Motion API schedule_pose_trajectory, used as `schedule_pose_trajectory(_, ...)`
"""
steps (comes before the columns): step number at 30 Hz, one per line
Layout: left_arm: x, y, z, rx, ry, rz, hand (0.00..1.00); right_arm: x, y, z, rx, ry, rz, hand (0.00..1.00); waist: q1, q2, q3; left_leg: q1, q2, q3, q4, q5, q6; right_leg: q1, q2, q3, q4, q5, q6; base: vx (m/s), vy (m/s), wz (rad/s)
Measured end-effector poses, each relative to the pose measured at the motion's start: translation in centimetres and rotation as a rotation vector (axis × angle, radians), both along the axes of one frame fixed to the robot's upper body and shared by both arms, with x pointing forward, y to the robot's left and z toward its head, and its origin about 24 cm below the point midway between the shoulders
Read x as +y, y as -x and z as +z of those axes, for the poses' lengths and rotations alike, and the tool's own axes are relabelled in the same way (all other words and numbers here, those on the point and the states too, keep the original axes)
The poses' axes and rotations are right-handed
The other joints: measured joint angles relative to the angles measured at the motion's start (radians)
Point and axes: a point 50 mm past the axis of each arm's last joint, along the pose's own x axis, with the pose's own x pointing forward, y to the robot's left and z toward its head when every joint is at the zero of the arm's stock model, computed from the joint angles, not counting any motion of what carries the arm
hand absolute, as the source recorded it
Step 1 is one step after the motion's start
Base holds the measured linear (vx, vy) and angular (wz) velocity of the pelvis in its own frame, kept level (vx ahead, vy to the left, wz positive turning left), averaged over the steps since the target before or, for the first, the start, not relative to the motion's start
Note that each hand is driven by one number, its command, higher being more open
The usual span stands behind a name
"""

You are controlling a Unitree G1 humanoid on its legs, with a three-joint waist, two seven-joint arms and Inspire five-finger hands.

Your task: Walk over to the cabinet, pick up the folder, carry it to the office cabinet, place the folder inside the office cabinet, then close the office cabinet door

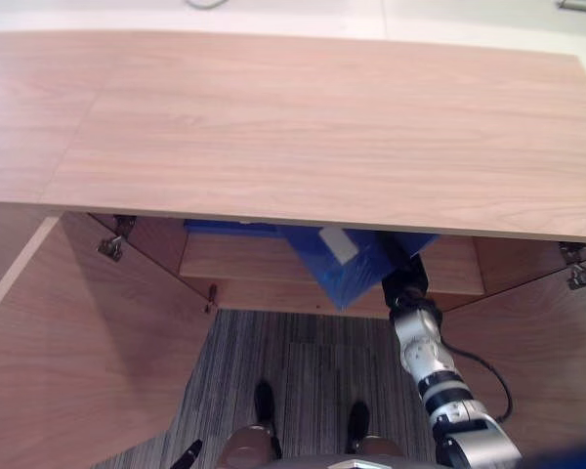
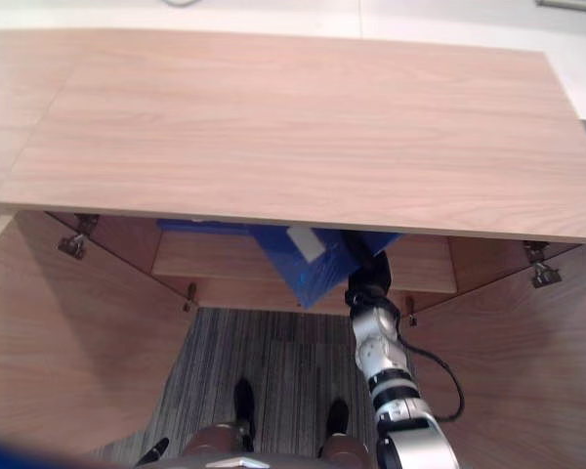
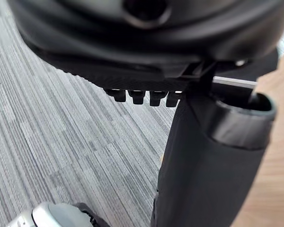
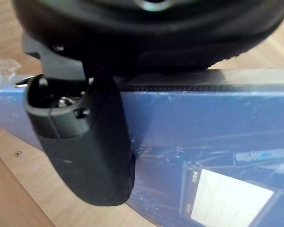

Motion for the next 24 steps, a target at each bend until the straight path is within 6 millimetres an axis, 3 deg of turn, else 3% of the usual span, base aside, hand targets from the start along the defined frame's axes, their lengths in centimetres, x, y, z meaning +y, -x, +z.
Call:
schedule_pose_trajectory(2,0.0,-1.9,0.3,-0.042,-0.009,-0.006,1.0,0.3,-2.3,4.1,-0.12,-0.061,-0.037,0.0,0.008,0.008,0.059,-0.096,0.03,-0.002,0.133,-0.051,0.008,-0.054,0.008,0.009,0.045,-0.002,-0.008,-0.12,-0.012,-0.06)
schedule_pose_trajectory(4,-0.3,-3.1,0.4,-0.075,-0.006,-0.01,1.0,0.2,-3.2,6.7,-0.192,-0.078,-0.065,0.0,0.024,0.025,0.097,-0.168,0.061,-0.003,0.247,-0.097,0.011,-0.109,0.017,0.016,0.112,-0.018,-0.02,-0.13,-0.008,-0.14)
schedule_pose_trajectory(6,-0.8,-4.4,0.6,-0.113,-0.003,-0.018,1.0,-0.4,-3.7,9.7,-0.276,-0.065,-0.085,0.0,0.027,0.047,0.14,-0.256,0.08,-0.023,0.38,-0.148,0.013,-0.207,0.0,0.015,0.283,-0.096,-0.021,-0.15,0.014,0.06)
schedule_pose_trajectory(12,-1.5,-4.8,0.6,-0.132,0.015,-0.003,1.0,-0.1,-3.9,16.5,-0.472,-0.07,-0.088,0.0,0.02,0.065,0.17,-0.51,0.101,-0.037,0.711,-0.283,0.023,-0.501,-0.064,0.041,0.702,-0.273,-0.024,-0.12,-0.016,0.03)
schedule_pose_trajectory(17,-1.9,-4.7,0.4,-0.143,0.052,0.051,1.0,0.4,-4.0,18.9,-0.531,-0.09,-0.088,0.0,0.015,0.066,0.173,-0.654,0.118,-0.056,0.928,-0.368,0.02,-0.645,-0.092,0.065,0.928,-0.372,-0.017,-0.1,-0.009,0.04)
schedule_pose_trajectory(24,-0.9,-7.0,1.4,-0.227,0.031,0.084,1.0,0.6,-4.0,18.8,-0.504,-0.104,-0.104,0.0,0.015,0.067,0.187,-0.754,0.123,-0.062,1.082,-0.425,0.013,-0.748,-0.127,0.085,1.098,-0.443,-0.011,-0.07,-0.001,0.04)
